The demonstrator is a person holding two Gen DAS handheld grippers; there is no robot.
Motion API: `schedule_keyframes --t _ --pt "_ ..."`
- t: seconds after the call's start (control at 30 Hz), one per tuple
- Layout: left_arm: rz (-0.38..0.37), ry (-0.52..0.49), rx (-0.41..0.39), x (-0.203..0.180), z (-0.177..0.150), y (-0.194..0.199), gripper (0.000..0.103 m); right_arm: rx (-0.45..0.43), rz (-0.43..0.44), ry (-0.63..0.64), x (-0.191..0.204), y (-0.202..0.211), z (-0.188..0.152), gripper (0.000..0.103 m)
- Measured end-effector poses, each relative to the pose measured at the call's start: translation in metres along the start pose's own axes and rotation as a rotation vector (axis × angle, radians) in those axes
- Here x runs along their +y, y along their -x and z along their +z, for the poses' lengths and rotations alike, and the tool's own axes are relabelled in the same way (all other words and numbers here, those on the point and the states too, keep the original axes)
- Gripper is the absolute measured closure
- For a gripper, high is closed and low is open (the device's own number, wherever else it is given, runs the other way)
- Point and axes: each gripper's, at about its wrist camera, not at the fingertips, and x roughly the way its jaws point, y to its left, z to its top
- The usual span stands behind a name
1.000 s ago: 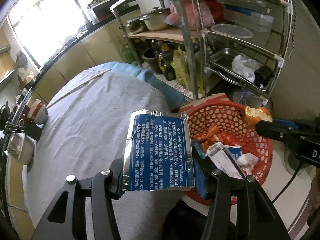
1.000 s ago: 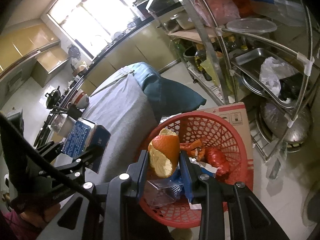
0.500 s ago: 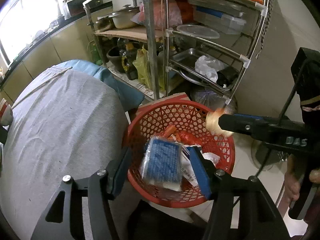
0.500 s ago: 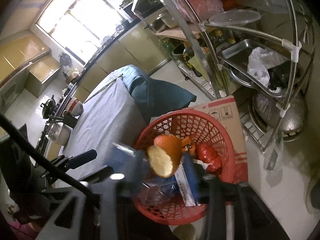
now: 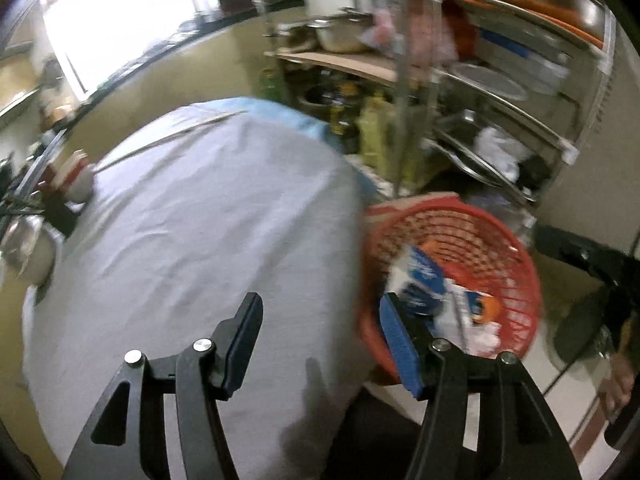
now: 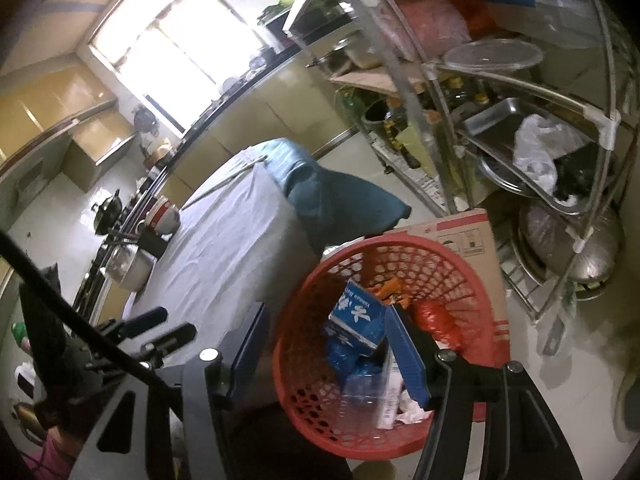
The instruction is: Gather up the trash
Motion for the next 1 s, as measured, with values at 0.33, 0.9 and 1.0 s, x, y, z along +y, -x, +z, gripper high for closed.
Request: schedule_keyframes --t 0.33,0.9,1.0 --pt "0.206 0.117 -0.056 0.060 -0.015 0.026 0.036 0.021 0.006 0.111 0.048 -0.011 -0.007 0.039" --pt "0.262 0.200 -0.113 0.094 -0.040 0.052 0.025 0.019 -0.001 0.234 0.103 -0.018 -0.022 0.039" --pt "0.260 0.205 -0.118 0.097 -0.044 0.055 0.025 0.018 -0.002 0.242 0.109 -0.020 -0.024 0.039"
